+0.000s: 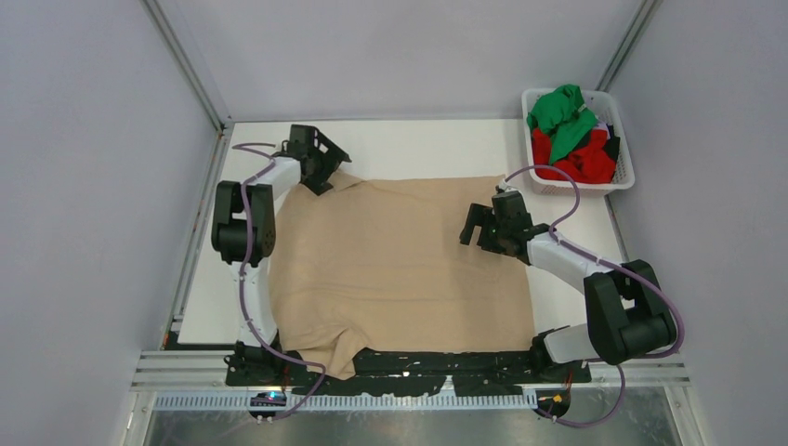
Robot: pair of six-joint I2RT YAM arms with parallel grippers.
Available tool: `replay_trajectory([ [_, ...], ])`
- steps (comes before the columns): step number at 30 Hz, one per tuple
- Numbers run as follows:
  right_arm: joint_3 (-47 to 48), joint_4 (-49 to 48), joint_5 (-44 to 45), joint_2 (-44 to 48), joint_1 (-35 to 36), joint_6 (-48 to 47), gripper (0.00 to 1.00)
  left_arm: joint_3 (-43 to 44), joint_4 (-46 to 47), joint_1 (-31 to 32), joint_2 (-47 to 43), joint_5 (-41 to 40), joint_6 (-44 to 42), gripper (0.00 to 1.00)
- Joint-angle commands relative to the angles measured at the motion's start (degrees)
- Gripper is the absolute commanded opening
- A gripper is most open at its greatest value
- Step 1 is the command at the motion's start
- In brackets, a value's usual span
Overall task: Fold and stack the t-shirts
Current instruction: Flatten out the tshirt
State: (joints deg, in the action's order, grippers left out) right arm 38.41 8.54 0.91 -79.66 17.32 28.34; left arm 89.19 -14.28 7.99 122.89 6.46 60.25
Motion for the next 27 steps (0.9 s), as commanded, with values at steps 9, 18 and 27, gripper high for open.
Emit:
replay_trajectory([
  [9, 1.7, -2.3, -2.2, 0.0, -0.4, -0.2, 0.96, -2.4, 0.8, 1.2, -2.5, -2.8, 2.5, 0.97],
  [18, 2.1, -2.2, -1.8, -0.2, -0.8, -0.3, 0.95, 4.9, 4.6, 1.8, 4.1, -1.0, 5.9, 0.97],
  [27, 3.5, -3.0, -1.6, -1.8, -1.8, -0.6, 0.95, 18.3, 13.5, 4.0, 14.2, 1.5, 14.2, 0.97],
])
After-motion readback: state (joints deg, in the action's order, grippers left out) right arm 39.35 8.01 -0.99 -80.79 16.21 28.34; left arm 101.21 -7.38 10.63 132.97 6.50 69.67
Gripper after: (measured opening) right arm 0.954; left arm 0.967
